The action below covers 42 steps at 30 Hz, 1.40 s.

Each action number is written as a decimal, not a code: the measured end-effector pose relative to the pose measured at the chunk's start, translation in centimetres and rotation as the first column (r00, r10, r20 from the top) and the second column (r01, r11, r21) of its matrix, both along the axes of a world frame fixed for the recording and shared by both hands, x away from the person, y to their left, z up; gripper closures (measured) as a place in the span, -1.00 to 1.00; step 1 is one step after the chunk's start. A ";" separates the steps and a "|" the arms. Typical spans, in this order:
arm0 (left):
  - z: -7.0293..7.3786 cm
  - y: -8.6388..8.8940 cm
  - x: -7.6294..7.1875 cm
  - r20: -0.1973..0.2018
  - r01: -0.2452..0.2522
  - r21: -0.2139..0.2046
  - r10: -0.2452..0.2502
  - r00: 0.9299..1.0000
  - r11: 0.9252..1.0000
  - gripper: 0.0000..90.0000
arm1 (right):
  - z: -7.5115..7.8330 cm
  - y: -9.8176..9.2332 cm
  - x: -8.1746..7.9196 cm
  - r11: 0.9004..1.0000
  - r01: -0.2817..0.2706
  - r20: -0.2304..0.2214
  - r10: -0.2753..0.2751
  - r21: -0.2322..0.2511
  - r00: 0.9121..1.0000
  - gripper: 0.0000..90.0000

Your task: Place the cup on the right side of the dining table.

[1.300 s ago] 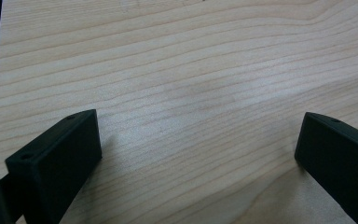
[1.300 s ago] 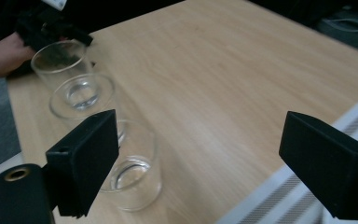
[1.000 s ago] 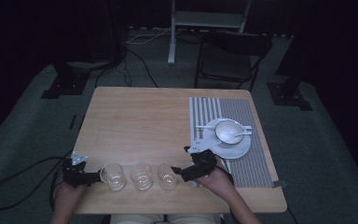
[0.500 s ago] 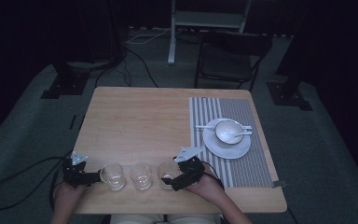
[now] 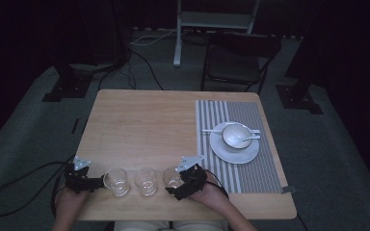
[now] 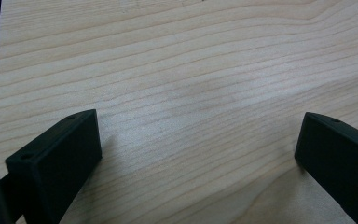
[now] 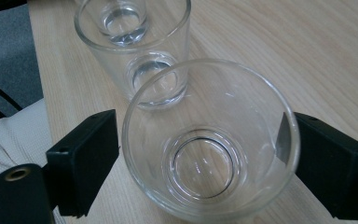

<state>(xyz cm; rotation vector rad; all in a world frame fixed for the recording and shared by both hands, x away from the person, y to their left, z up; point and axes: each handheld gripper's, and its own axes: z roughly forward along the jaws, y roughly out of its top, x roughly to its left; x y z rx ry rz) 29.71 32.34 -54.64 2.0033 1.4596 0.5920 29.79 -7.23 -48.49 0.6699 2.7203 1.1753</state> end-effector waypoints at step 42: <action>0.0 0.0 0.0 0.000 0.001 0.000 -0.001 1.000 1.000 -0.98 | 0.3 0.3 0.3 0.996 0.048 0.037 -0.046 -0.073 0.998 -0.61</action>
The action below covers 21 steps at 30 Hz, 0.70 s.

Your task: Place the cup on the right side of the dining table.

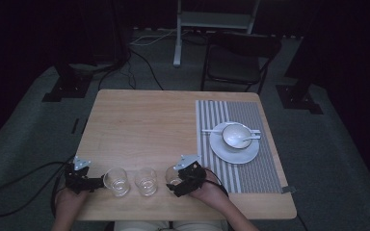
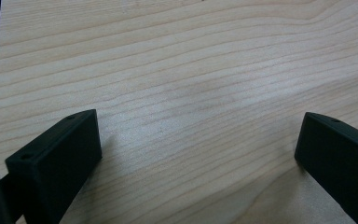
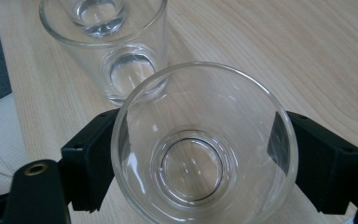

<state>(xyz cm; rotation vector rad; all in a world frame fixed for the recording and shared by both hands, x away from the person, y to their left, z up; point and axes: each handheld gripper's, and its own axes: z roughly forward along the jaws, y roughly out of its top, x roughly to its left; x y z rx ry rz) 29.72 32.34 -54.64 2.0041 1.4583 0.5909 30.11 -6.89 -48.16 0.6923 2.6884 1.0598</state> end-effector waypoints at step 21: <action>0.0 0.0 0.0 0.000 0.000 0.000 0.000 1.000 1.000 -0.98 | 2.3 -0.5 1.4 1.000 0.025 0.033 -0.025 0.015 0.999 -0.61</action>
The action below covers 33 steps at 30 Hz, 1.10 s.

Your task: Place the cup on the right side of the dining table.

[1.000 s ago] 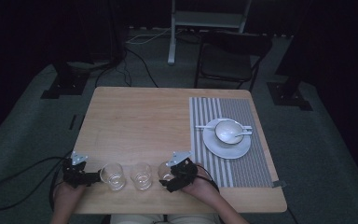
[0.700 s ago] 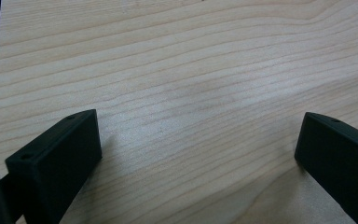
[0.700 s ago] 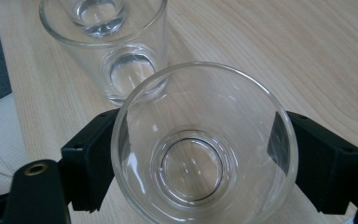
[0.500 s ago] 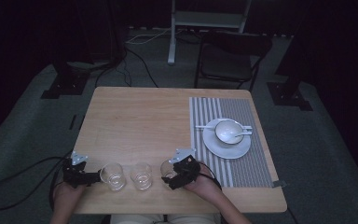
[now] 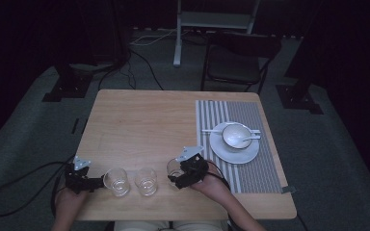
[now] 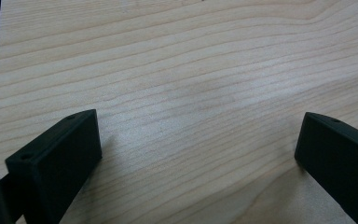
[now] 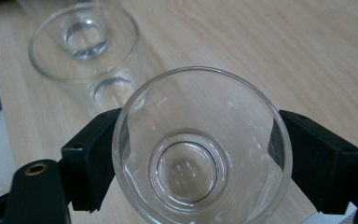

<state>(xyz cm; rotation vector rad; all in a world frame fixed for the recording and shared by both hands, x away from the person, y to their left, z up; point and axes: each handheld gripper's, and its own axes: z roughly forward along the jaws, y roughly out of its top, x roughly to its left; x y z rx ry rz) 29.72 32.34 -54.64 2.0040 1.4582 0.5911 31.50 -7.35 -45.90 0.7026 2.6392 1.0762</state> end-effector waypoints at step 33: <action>0.0 0.0 0.0 -0.001 0.000 0.000 0.000 1.000 1.000 -0.98 | 5.5 -3.1 8.4 0.980 0.177 0.041 -0.181 0.089 0.983 -0.61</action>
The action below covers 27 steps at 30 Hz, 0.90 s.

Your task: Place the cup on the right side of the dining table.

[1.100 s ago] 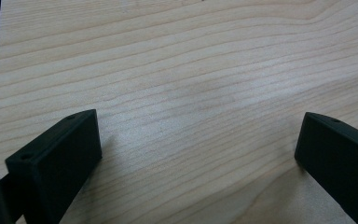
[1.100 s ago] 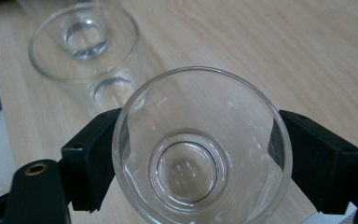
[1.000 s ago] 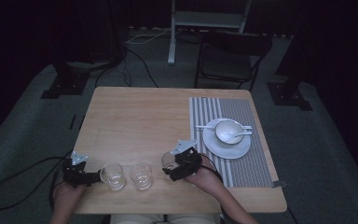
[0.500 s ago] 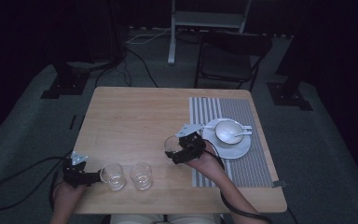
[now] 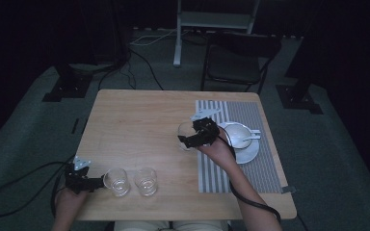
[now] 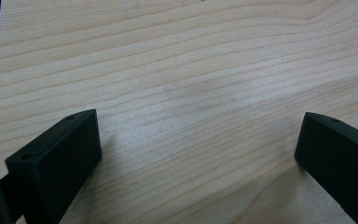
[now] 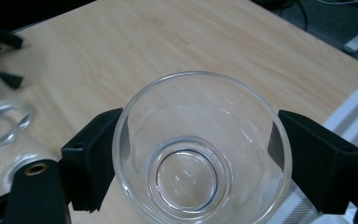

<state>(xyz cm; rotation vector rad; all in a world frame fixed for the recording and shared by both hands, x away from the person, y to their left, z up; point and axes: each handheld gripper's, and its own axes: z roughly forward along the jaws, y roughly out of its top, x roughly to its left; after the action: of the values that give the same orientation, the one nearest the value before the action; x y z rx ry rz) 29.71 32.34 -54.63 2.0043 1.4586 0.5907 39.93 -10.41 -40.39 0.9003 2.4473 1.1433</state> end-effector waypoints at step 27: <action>0.0 0.0 0.0 0.000 0.001 0.000 -0.001 1.000 1.000 -0.98 | 0.7 -5.4 10.6 0.950 0.307 -0.034 -0.309 -0.057 0.951 -0.61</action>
<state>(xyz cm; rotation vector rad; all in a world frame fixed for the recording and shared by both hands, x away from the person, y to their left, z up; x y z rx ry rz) 29.71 32.34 -54.64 2.0044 1.4577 0.5906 50.54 -15.79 -39.73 1.2488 2.2509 0.9551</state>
